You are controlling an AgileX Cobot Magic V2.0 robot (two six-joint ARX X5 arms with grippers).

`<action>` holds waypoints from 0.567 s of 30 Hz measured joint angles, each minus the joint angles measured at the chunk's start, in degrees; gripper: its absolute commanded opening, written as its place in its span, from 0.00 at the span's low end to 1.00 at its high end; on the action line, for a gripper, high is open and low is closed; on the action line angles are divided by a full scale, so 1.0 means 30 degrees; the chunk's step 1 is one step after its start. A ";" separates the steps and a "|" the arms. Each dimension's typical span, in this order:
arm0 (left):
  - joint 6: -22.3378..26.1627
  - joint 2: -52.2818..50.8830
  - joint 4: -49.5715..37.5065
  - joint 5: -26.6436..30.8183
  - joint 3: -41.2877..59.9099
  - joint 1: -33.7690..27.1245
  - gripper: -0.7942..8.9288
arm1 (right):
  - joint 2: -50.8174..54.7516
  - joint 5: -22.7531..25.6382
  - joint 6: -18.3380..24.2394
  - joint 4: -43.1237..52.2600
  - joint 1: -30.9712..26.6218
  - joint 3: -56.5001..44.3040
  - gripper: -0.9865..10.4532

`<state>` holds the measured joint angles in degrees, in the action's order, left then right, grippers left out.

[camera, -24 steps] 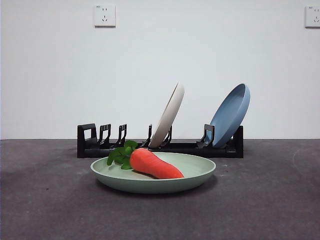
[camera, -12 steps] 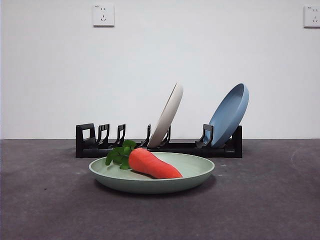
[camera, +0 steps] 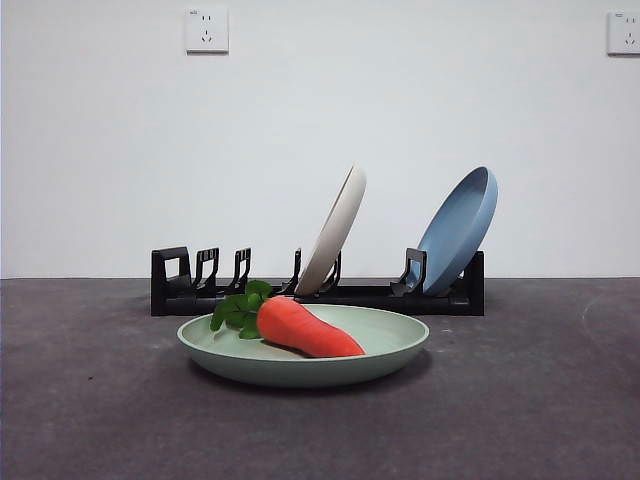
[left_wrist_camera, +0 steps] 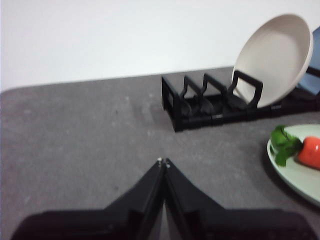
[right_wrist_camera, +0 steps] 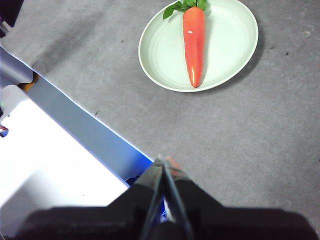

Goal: Take the green plate from the plate rack,put the plate on the table,take the carrot from the table,put the carrot in the plate

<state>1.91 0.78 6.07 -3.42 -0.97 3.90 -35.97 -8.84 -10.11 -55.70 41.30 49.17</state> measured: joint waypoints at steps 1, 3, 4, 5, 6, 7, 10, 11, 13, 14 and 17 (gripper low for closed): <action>-0.0007 -0.0117 0.0379 -0.0007 0.0000 0.0000 0.08 | 0.0000 0.0000 0.0000 0.0000 0.0000 0.0000 0.09; -0.0102 -0.0168 0.1246 -0.0007 0.0000 0.0000 0.08 | 0.0000 0.0000 0.0000 0.0000 0.0000 0.0000 0.09; -0.0219 -0.0168 0.1428 -0.0015 0.0000 0.0000 0.08 | 0.0000 0.0000 0.0000 0.0000 0.0000 0.0000 0.09; -0.0386 -0.0160 0.1413 -0.0015 0.0000 0.0000 0.08 | 0.0000 0.0000 0.0000 0.0000 0.0000 0.0000 0.09; -0.0517 -0.0168 0.1406 -0.0007 0.0000 0.0000 0.08 | 0.0000 0.0000 0.0000 0.0000 0.0000 0.0000 0.09; -0.0648 -0.0168 0.1392 0.0007 0.0000 0.0000 0.08 | 0.0000 0.0000 0.0000 -0.0007 0.0000 0.0000 0.09; -0.0787 -0.0168 0.1413 0.0007 0.0000 0.0000 0.08 | 0.0000 0.0000 0.0000 0.0000 0.0000 0.0000 0.09; -0.0809 -0.0168 0.1413 0.0007 0.0000 0.0000 0.08 | 0.0000 0.0000 0.0000 0.0000 0.0000 0.0000 0.09; -0.0852 -0.0168 0.1413 0.0007 0.0000 0.0000 0.08 | 0.0000 0.0000 0.0000 0.0000 0.0000 0.0000 0.09; -0.0860 -0.0168 0.1413 0.0007 0.0000 0.0000 0.08 | 0.0000 0.0000 0.0000 0.0000 0.0000 0.0000 0.09; -0.0860 -0.0168 0.1413 0.0007 0.0000 0.0000 0.08 | 0.0000 0.0000 0.0000 0.0000 0.0000 0.0000 0.09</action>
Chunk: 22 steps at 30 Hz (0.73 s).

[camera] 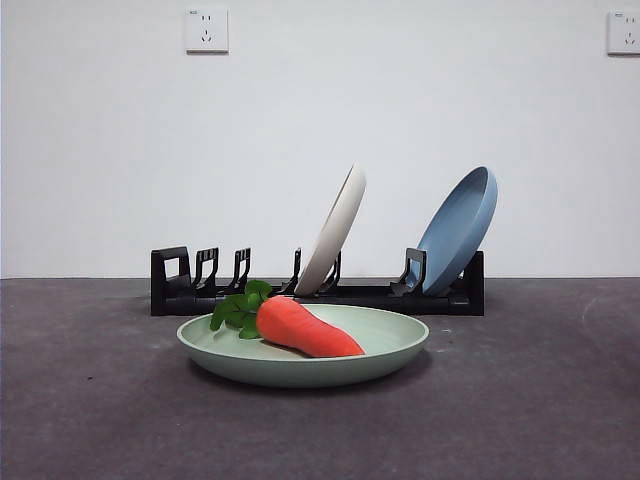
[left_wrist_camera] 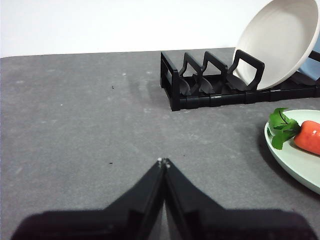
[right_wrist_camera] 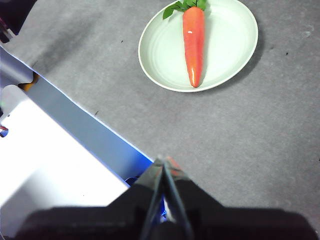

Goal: Take the green plate from the plate rack,put the plate on the table,take the carrot from the table,put the carrot in the plate

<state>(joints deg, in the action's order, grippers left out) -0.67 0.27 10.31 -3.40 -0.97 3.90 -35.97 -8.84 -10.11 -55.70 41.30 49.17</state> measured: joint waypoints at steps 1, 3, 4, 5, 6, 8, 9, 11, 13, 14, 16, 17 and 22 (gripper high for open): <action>0.0000 0.0000 0.0000 0.0000 0.0000 0.0000 0.08 | 0.0000 0.0000 0.0000 0.0000 0.0000 0.0000 0.09; 0.0000 0.0000 0.0000 0.0000 0.0000 0.0000 0.08 | 0.0000 0.0000 0.0000 0.0000 0.0000 0.0000 0.09; 0.0000 0.0000 0.0000 0.0000 0.0000 0.0000 0.08 | 0.0000 0.0000 0.0000 0.0000 0.0000 0.0000 0.09; 0.0000 0.0000 0.0000 0.0000 0.0000 0.0000 0.08 | 0.0000 0.0000 0.0000 0.0000 0.0000 0.0000 0.09; 0.0000 0.0000 0.0000 0.0000 0.0000 0.0000 0.08 | 0.0000 0.0000 0.0000 0.0000 -0.0007 0.0000 0.09; 0.0000 0.0000 0.0000 0.0000 0.0000 0.0000 0.08 | 0.0000 0.0000 0.0000 0.0000 0.0000 0.0000 0.09; 0.0000 0.0000 0.0000 0.0000 0.0000 0.0000 0.08 | 0.0000 0.0000 0.0000 0.0000 0.0000 0.0000 0.09; 0.0000 0.0000 0.0000 0.0000 0.0000 0.0000 0.08 | 0.0000 0.0007 0.0000 0.0000 -0.0007 0.0000 0.09; 0.0000 0.0000 0.0000 0.0000 0.0000 0.0000 0.08 | 0.0211 0.0022 0.0058 0.0007 -0.0248 0.0000 0.09; 0.0000 0.0000 0.0000 0.0000 0.0000 0.0000 0.08 | 0.0386 0.0124 0.0262 0.0044 -0.0459 0.0000 0.09; 0.0000 0.0000 0.0000 0.0000 0.0000 0.0000 0.08 | 0.0984 0.0423 0.0903 0.0321 -0.1297 0.0000 0.09; 0.0000 0.0000 0.0000 0.0000 0.0000 0.0000 0.08 | 0.1253 0.0474 0.1100 0.0597 -0.1770 0.0000 0.09; 0.0000 0.0000 0.0000 0.0000 0.0000 0.0000 0.08 | 0.3381 0.0452 0.1690 0.4371 -0.5289 -0.1093 0.09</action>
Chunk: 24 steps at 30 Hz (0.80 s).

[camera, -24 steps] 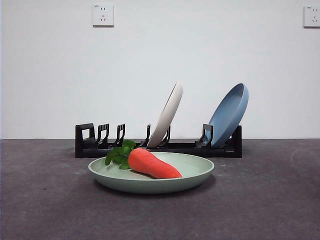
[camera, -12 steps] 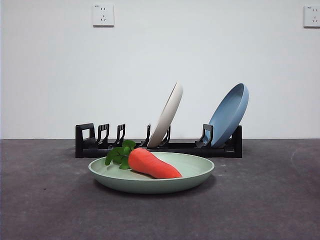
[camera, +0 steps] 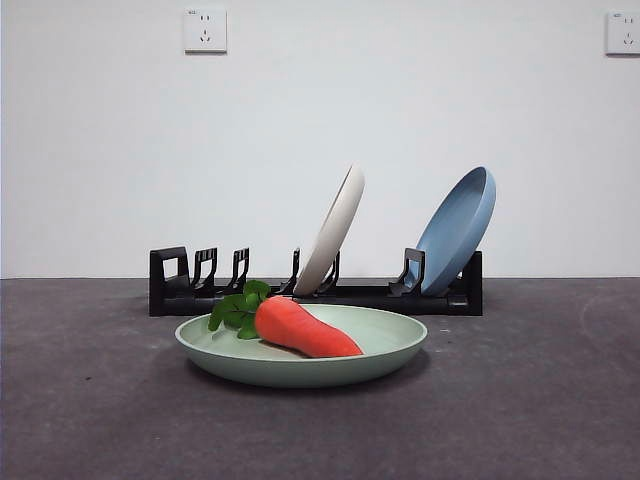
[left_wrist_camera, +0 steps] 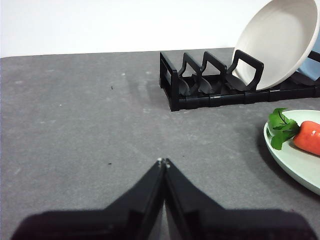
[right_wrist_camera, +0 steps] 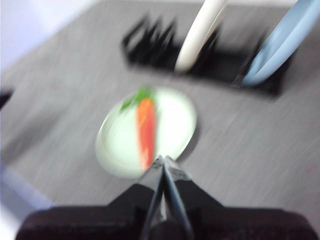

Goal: Take the green plate from the plate rack,put the plate on the table,take the carrot from the table,put the carrot in the plate

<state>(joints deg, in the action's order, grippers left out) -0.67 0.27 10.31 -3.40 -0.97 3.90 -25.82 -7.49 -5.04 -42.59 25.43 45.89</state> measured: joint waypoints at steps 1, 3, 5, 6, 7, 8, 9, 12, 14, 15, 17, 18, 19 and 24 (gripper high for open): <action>0.0000 0.0000 0.0000 0.0000 0.0000 0.0000 0.08 | 0.0401 0.0000 0.0080 0.0750 -0.0648 -0.0474 0.09; 0.0000 0.0000 0.0000 0.0000 0.0000 0.0000 0.08 | 0.1341 0.0000 0.0240 0.2521 -0.2127 -0.1865 0.09; 0.0000 0.0000 0.0000 0.0000 0.0000 0.0000 0.08 | 0.2215 -0.0007 0.0321 0.4481 -0.3344 -0.3483 0.09; 0.0000 0.0000 0.0000 0.0000 0.0000 0.0000 0.08 | 0.2674 0.0000 0.0313 0.5588 -0.3927 -0.4430 0.09; 0.0000 0.0000 0.0000 0.0000 0.0000 0.0000 0.08 | 0.3096 0.0000 0.0299 0.6506 -0.4357 -0.5282 0.09; 0.0000 0.0000 0.0000 0.0000 0.0000 0.0000 0.08 | 0.3592 0.0007 0.0277 0.7504 -0.4772 -0.6266 0.09; 0.0000 0.0000 0.0000 0.0000 0.0000 0.0000 0.08 | 0.4000 0.0022 0.0262 0.8255 -0.5100 -0.7074 0.09; 0.0000 0.0000 0.0000 0.0000 0.0000 0.0000 0.08 | 0.5231 0.0066 0.0262 1.0265 -0.5989 -0.9566 0.09; 0.0000 0.0000 0.0000 0.0000 0.0000 0.0000 0.08 | 0.5982 0.0102 0.0262 1.1096 -0.6375 -1.1016 0.09; 0.0000 0.0000 0.0000 0.0000 0.0000 0.0000 0.08 | 0.6295 0.0146 0.0262 1.1293 -0.6477 -1.1555 0.09; 0.0000 0.0000 0.0000 0.0000 0.0000 0.0000 0.08 | 0.6921 0.0153 0.0255 1.1336 -0.6594 -1.2568 0.09; 0.0000 0.0000 0.0000 0.0000 0.0000 0.0000 0.08 | 0.7133 0.0160 0.0255 1.1366 -0.6594 -1.2917 0.09; 0.0000 0.0000 0.0000 0.0000 0.0000 0.0000 0.08 | 0.7380 0.0204 0.0255 1.1358 -0.6601 -1.3282 0.09; 0.0000 0.0000 0.0000 0.0000 0.0000 0.0000 0.08 | 0.8269 0.0554 -0.0044 1.1111 -0.6608 -1.4426 0.09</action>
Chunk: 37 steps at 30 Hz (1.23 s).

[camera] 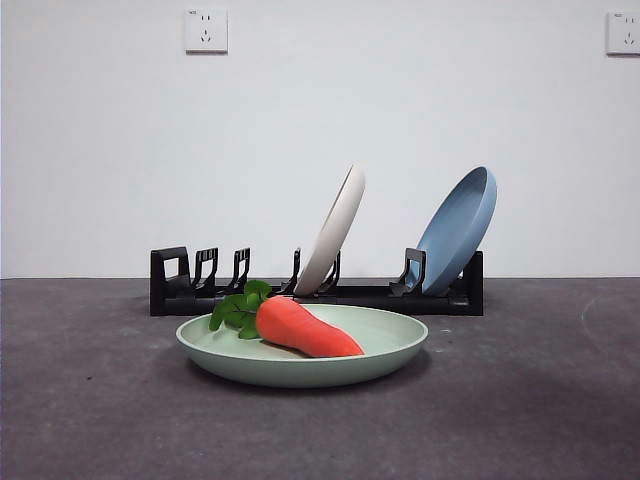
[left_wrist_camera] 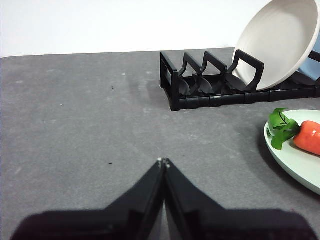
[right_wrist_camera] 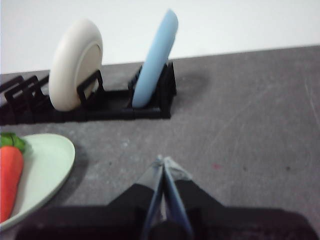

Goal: Take the green plate from the plate rack,put the plate on the table,take the carrot from the table,put the carrot in the plate

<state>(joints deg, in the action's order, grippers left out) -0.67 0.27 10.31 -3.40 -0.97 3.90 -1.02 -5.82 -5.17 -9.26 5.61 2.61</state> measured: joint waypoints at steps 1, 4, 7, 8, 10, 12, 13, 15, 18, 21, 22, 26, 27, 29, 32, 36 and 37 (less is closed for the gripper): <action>0.0000 0.0000 0.0000 0.0000 0.0000 0.0000 0.08 | 0.0138 0.0000 -0.0029 -0.0168 0.0000 -0.0095 0.09; 0.0000 0.0000 0.0000 0.0000 0.0000 0.0000 0.08 | 0.0240 0.0000 -0.0080 -0.0189 0.0000 -0.0233 0.09; 0.0000 0.0000 0.0000 0.0000 0.0000 0.0000 0.08 | 0.0255 0.0000 -0.0095 -0.0189 0.0000 -0.0430 0.09; 0.0000 0.0000 0.0000 0.0000 0.0000 0.0000 0.08 | 0.0255 0.0000 -0.0138 -0.0248 0.0000 -0.0481 0.09; -0.0007 0.0000 0.0000 0.0000 0.0000 0.0000 0.08 | 0.0255 0.0015 -0.0160 -0.0255 0.0000 -0.0481 0.09; -0.0007 0.0000 0.0000 0.0000 0.0000 0.0000 0.08 | 0.0255 0.0015 -0.0219 -0.0255 0.0000 -0.0481 0.09; 0.0000 0.0000 0.0000 0.0000 0.0000 0.0000 0.08 | 0.0255 0.0015 -0.0306 -0.0255 0.0007 -0.0481 0.09; 0.0000 0.0000 0.0000 0.0000 0.0000 0.0000 0.08 | 0.0255 0.0015 -0.0386 -0.0255 0.0007 -0.0481 0.09; 0.0000 0.0000 0.0000 0.0000 0.0000 -0.0007 0.08 | 0.0255 0.0015 -0.0474 -0.0255 0.0007 -0.0481 0.09; 0.0000 0.0000 0.0000 0.0000 0.0000 0.0000 0.08 | 0.0255 0.0015 -0.0503 -0.0255 0.0007 -0.0481 0.09; 0.0000 0.0000 0.0000 0.0000 0.0000 0.0000 0.08 | 0.0255 0.0015 -0.0503 -0.0255 0.0007 -0.0481 0.09; 0.0000 0.0000 0.0000 0.0000 0.0000 -0.0007 0.08 | 0.0255 0.0015 -0.0503 -0.0255 0.0007 -0.0481 0.09; 0.0000 0.0000 0.0000 0.0000 0.0000 0.0000 0.08 | 0.0255 0.0015 -0.0503 -0.0255 0.0007 -0.0481 0.09; 0.0000 0.0000 0.0000 0.0000 0.0000 0.0000 0.08 | 0.0255 0.0015 -0.0503 -0.0255 0.0007 -0.0481 0.09; -0.0007 0.0000 0.0000 0.0000 0.0000 0.0000 0.08 | 0.0255 0.0015 -0.0503 -0.0255 0.0007 -0.0481 0.09; 0.0000 0.0000 0.0000 0.0000 0.0000 0.0000 0.08 | 0.0255 0.0015 -0.0503 -0.0255 0.0007 -0.0481 0.09; 0.0000 0.0000 0.0000 0.0000 0.0000 0.0000 0.08 | 0.0255 0.0015 -0.0503 -0.0255 0.0007 -0.0481 0.09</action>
<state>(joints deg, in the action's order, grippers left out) -0.67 0.27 10.31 -3.40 -0.97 3.90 -0.25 -5.78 -6.68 -10.02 5.63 1.17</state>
